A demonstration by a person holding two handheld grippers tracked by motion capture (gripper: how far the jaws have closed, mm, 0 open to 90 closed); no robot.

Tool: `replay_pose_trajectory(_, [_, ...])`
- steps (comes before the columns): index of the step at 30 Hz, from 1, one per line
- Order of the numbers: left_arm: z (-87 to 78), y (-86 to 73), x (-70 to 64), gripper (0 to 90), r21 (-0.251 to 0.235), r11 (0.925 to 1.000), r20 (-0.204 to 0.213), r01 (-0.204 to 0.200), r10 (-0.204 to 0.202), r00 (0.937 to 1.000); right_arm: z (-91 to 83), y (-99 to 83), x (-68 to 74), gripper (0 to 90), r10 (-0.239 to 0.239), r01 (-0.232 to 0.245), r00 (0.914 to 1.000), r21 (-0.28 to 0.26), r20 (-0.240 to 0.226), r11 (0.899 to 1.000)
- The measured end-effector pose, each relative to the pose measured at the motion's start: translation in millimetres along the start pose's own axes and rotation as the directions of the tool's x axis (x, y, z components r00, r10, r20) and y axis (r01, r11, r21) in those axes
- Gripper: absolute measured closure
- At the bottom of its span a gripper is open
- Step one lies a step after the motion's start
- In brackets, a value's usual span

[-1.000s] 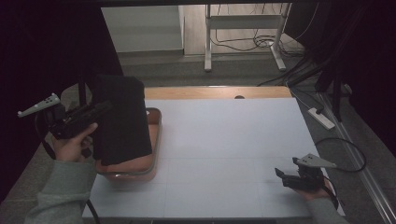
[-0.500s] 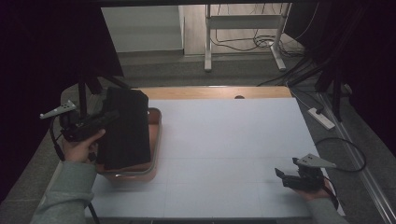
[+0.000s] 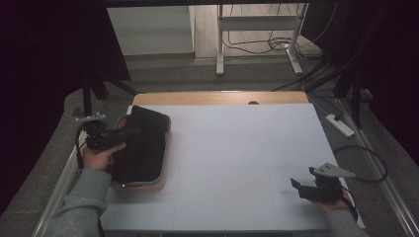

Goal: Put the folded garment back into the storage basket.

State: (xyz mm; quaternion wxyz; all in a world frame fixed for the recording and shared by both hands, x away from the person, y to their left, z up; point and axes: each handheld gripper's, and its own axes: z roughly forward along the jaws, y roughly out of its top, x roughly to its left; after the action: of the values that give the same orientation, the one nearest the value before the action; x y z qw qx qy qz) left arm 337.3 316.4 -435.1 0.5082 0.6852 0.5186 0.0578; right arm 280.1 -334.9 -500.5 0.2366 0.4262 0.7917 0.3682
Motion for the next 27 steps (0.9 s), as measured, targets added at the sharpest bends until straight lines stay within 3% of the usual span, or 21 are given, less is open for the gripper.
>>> replay_pose_trajectory(5, [13.8,4.6,15.6,58.9,0.074,0.9964,-0.069,0.043,-0.038,0.9969,0.0,-0.2,-0.2,19.0,0.001,-0.001,1.0000,0.001,-0.001,1.000])
replay_pose_trajectory(9, [24.0,2.8,27.5,58.2,0.129,0.9883,-0.145,0.081,-0.062,0.9875,-0.4,-0.6,-0.7,19.0,0.004,-0.004,1.0000,0.000,-0.001,1.000])
replay_pose_trajectory(13, [30.8,2.0,29.3,56.5,0.157,0.9846,-0.217,0.077,-0.042,0.9752,-0.2,-0.8,-0.7,19.0,0.004,-0.004,1.0000,0.002,-0.001,1.000])
replay_pose_trajectory(16, [33.9,1.2,28.9,53.3,0.171,0.9830,-0.282,0.065,-0.015,0.9592,0.0,-0.8,-0.8,19.0,0.004,-0.004,1.0000,0.002,-0.001,1.000])
replay_pose_trajectory(18, [34.2,-0.4,30.7,47.5,0.167,0.9825,-0.321,0.081,-0.024,0.9468,-0.2,-0.7,-0.6,19.0,0.002,-0.002,1.0000,0.002,-0.002,1.000])
replay_pose_trajectory(19, [33.2,-1.0,30.9,43.2,0.155,0.9841,-0.342,0.087,-0.029,0.9392,-0.4,-0.7,-0.4,19.0,0.002,-0.002,1.0000,0.002,-0.002,1.000])
replay_pose_trajectory(21, [27.8,-1.4,27.7,32.0,0.113,0.9918,-0.385,0.059,-0.011,0.9227,-0.6,-0.8,-0.6,19.0,0.002,-0.002,1.0000,0.001,-0.001,1.000])
replay_pose_trajectory(23, [17.7,-1.4,20.9,23.2,0.044,0.9990,-0.382,0.014,0.004,0.9244,-0.7,-0.9,-0.9,19.0,0.004,-0.004,1.0000,0.001,0.000,1.000])
replay_pose_trajectory(25, [8.0,-0.9,10.5,20.0,-0.011,0.9997,-0.388,-0.020,0.014,0.9216,-0.6,-0.7,-0.8,19.0,0.004,-0.004,1.0000,0.001,0.000,1.000])
replay_pose_trajectory(26, [4.2,-1.1,5.7,19.8,-0.022,0.9989,-0.376,-0.043,0.031,0.9259,-0.6,-0.6,-0.6,19.0,0.002,-0.002,1.0000,0.001,0.001,1.000])
replay_pose_trajectory(27, [0.4,-2.1,0.3,19.5,-0.027,0.9978,-0.348,-0.060,0.047,0.9362,-0.6,-0.5,-0.5,19.0,0.003,-0.003,1.0000,0.001,0.001,1.000])
